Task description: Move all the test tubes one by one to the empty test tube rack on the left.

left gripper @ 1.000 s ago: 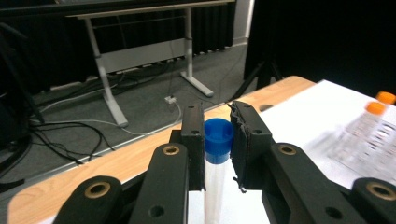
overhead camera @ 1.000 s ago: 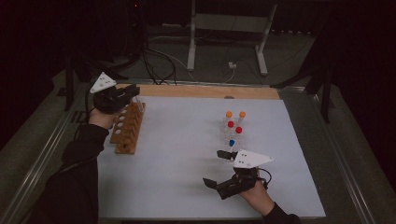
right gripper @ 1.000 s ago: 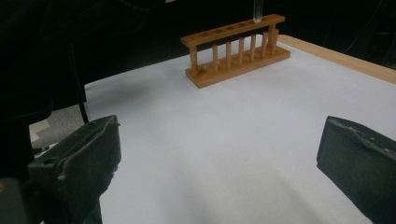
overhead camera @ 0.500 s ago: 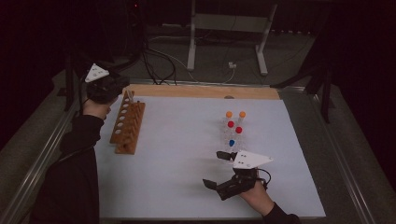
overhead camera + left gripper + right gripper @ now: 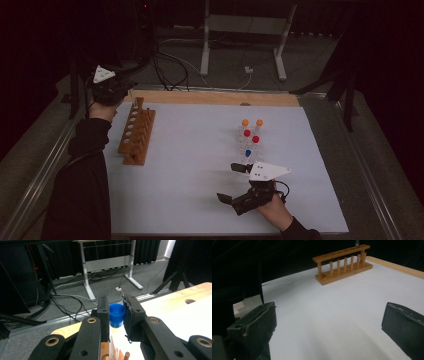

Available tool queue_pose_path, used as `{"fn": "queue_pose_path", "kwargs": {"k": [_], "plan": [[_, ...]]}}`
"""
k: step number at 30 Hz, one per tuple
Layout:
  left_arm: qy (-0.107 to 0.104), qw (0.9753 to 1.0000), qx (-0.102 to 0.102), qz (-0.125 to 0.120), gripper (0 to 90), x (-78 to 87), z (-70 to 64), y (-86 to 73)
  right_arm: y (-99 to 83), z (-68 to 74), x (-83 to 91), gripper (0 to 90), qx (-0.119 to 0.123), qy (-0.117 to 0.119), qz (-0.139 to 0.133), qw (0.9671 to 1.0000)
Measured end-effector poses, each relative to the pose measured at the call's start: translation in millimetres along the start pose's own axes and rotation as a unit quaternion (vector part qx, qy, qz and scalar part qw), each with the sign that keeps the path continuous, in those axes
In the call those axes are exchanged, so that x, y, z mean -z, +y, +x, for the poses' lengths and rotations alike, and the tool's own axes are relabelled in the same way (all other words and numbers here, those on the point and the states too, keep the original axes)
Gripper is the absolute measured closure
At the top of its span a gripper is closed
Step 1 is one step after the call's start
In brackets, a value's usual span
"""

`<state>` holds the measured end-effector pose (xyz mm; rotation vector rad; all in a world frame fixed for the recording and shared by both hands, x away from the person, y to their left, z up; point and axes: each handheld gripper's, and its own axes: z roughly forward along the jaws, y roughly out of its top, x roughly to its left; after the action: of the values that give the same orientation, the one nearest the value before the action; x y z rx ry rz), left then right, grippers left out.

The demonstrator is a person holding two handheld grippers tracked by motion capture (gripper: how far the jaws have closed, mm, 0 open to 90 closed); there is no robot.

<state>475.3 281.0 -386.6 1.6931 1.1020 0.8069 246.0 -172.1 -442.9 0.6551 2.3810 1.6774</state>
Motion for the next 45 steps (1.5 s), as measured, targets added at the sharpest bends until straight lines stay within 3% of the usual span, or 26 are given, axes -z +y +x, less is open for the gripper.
{"fn": "queue_pose_path", "kwargs": {"k": [4,9,14,25,37,40,45], "plan": [[0.005,0.9999,0.016,0.001,77.4,-5.5,3.0,-8.0,-0.5,0.1,-0.4,0.0,0.001,0.001,0.001,1.0000],[0.010,0.9998,0.010,0.013,77.4,-10.9,1.8,-18.2,-0.7,-0.3,0.1,0.0,0.000,0.003,0.001,1.0000],[0.005,0.9996,0.019,0.020,77.3,-15.0,0.7,-28.7,-0.9,-0.2,0.1,0.0,0.000,0.007,0.002,1.0000],[0.010,0.9988,0.017,0.045,77.2,-24.7,-2.9,-50.0,-0.9,0.3,-0.2,0.0,0.000,0.011,0.004,0.9999],[0.009,0.9978,0.015,0.064,76.9,-29.3,-4.4,-55.8,-0.7,0.2,0.2,0.0,-0.001,0.015,0.003,0.9999],[-0.001,0.9975,0.019,0.068,75.4,-29.4,-3.9,-55.6,-0.5,0.4,0.2,0.0,-0.001,0.014,0.003,0.9999],[-0.021,0.9972,0.028,0.066,60.8,-24.1,-5.4,-50.9,-0.1,-0.1,1.3,0.0,0.000,0.013,0.002,0.9999]]}}
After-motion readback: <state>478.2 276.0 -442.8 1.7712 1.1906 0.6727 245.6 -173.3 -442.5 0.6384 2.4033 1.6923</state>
